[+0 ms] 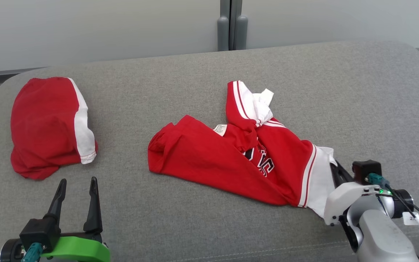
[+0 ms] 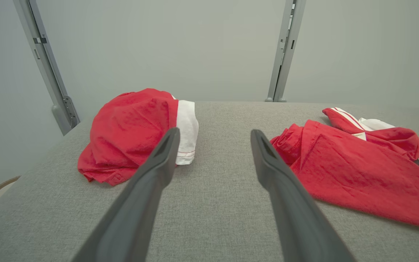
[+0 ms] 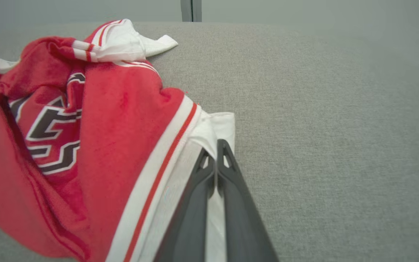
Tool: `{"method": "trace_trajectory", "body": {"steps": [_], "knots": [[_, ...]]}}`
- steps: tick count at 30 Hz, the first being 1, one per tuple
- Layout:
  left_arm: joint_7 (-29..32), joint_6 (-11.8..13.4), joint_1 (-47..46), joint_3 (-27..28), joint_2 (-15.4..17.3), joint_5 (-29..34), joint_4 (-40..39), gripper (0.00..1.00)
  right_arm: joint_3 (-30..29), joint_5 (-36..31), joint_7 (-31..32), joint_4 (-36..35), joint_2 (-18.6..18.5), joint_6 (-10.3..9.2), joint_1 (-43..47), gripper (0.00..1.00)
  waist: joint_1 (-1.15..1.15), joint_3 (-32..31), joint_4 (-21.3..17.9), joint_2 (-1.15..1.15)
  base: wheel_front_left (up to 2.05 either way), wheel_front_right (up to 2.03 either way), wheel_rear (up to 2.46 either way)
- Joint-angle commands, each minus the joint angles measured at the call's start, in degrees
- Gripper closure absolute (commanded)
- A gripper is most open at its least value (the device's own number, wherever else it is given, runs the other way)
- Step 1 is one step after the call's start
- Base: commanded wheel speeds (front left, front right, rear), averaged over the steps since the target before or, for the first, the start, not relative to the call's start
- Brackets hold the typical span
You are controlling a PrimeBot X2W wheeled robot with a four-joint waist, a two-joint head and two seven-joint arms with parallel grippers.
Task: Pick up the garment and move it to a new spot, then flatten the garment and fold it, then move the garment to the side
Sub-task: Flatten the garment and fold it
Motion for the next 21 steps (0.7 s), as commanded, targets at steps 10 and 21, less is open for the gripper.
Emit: {"method": "trace_trajectory", "body": {"steps": [10,21], "knots": [[-0.11,-0.11,-0.16,-0.12,0.21,-0.34,0.10,0.00,-7.48,-2.36,-0.46,3.74,-3.62,-0.02,-1.15,0.06,0.00,0.09,-0.89,0.00,0.00,0.00,0.00],[-0.11,-0.11,-0.81,-0.31,0.44,-0.42,0.09,0.00,-12.35,-7.73,-0.81,-0.58,-1.57,-0.02,-1.02,0.00,0.00,0.61,-1.73,0.00,0.00,0.00,0.00]]}}
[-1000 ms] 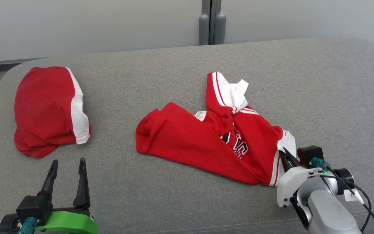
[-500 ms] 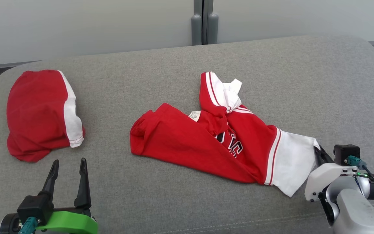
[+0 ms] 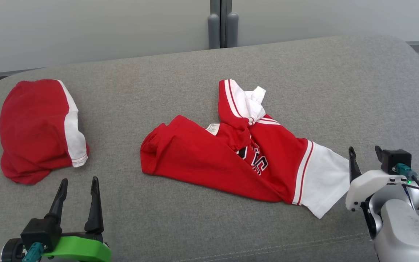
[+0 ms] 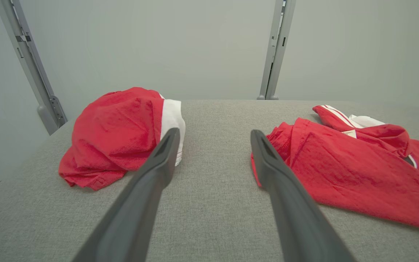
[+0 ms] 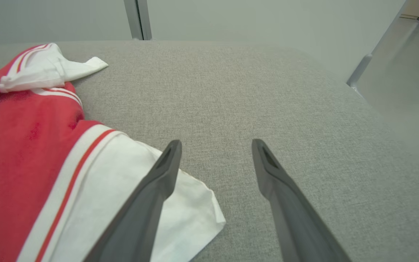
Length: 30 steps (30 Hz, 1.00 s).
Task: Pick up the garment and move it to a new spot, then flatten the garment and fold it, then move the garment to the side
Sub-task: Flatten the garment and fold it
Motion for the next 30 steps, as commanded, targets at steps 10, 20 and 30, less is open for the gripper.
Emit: {"method": "trace_trajectory", "body": {"steps": [10,20,30], "knots": [[-0.11,-0.11,-2.51,-1.95,1.23,0.13,0.41,0.00,6.22,7.24,-0.31,-17.67,3.08,-0.02,6.46,0.00,0.00,0.95,-1.21,0.00,0.00,0.00,0.00],[-0.11,-0.11,-6.16,-4.84,3.12,-0.70,2.69,0.00,12.61,12.50,-0.32,-25.48,3.47,-0.02,11.29,0.00,0.00,1.84,-4.88,0.00,0.00,0.00,0.00],[-0.10,-0.11,-12.28,-12.53,5.52,-4.28,10.05,0.00,15.75,14.00,-0.31,-27.56,3.15,-0.02,13.13,0.00,0.00,2.85,-6.63,0.00,0.00,0.00,0.00]]}}
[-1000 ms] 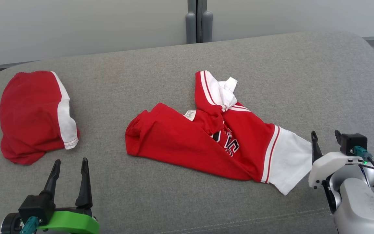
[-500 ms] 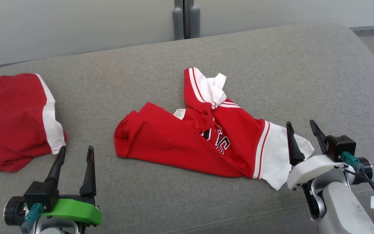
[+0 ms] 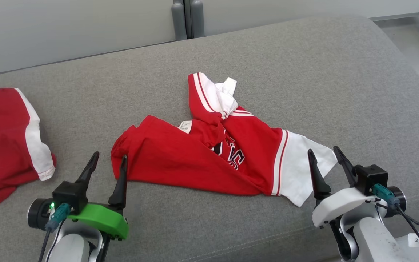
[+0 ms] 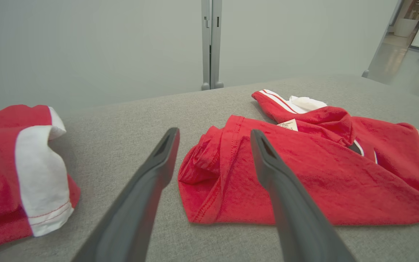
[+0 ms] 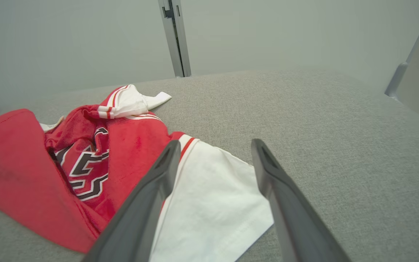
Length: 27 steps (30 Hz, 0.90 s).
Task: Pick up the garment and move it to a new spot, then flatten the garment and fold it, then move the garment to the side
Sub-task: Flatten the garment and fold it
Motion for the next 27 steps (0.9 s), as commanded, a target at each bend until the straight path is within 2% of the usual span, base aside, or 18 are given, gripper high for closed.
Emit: {"method": "trace_trajectory", "body": {"steps": [1,14,27], "knots": [[-0.11,-0.09,-2.09,-1.62,1.01,-0.71,1.52,0.00,0.28,0.32,-0.23,-0.03,-0.07,-0.02,-0.05,0.00,0.00,0.26,-0.26,0.00,0.00,0.00,0.00],[-0.11,-0.09,-14.69,-14.68,5.24,-9.47,16.45,0.00,1.81,1.43,-0.24,0.85,0.07,-0.02,-1.81,0.00,0.00,3.09,-2.70,0.00,0.00,0.00,0.00],[-0.11,-0.09,-20.27,-22.34,6.71,-16.10,25.14,0.00,2.05,1.92,-0.23,1.61,0.43,-0.02,-2.71,0.00,0.00,3.70,-5.44,0.00,0.00,0.00,0.00]]}}
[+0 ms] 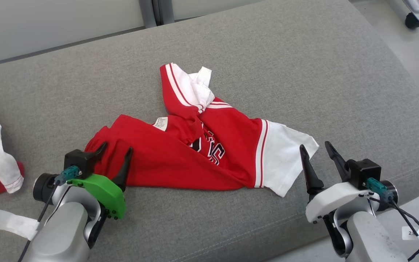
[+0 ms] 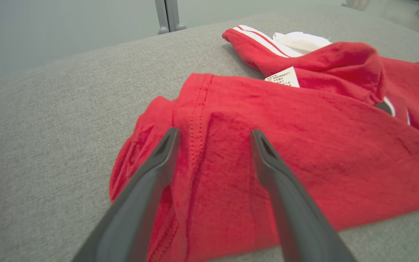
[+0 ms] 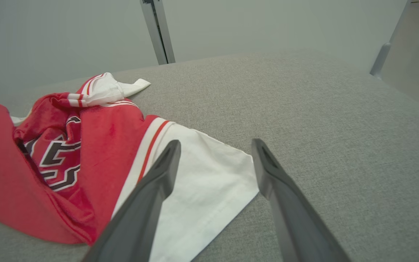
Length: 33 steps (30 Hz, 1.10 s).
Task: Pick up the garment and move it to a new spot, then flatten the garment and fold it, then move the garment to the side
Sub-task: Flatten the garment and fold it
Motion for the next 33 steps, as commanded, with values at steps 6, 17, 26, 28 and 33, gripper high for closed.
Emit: {"method": "trace_trajectory", "body": {"steps": [6,17,26,28,33], "knots": [[-0.11,-0.09,-1.96,-1.15,0.87,-3.22,3.05,0.51,-0.05,0.01,-0.23,0.13,0.05,-0.02,-0.41,0.00,0.00,-0.39,-0.26,0.00,0.00,0.00,0.00],[-0.11,-0.09,-3.49,-0.38,1.71,-3.59,1.79,1.00,-0.17,-0.66,-0.23,0.11,-0.15,-0.02,-0.10,0.00,0.00,-0.96,0.96,0.00,0.00,0.00,0.00],[-0.11,0.95,0.70,7.71,2.39,1.21,-9.20,1.00,-0.55,-0.64,-0.23,-0.36,-0.08,-0.02,1.15,0.00,0.00,-2.31,3.89,0.00,0.00,0.00,0.00],[-0.11,1.37,3.37,8.87,1.85,1.99,-12.22,1.00,-0.67,-0.49,-0.23,-0.34,-0.08,-0.02,1.61,0.00,0.00,-2.56,4.75,0.00,0.00,0.00,0.00],[-0.11,1.90,11.89,10.64,1.63,3.46,-18.19,1.00,-1.05,-0.42,-0.23,-0.45,0.05,-0.02,2.33,0.00,0.00,-2.91,7.21,0.00,0.00,0.00,0.00]]}}
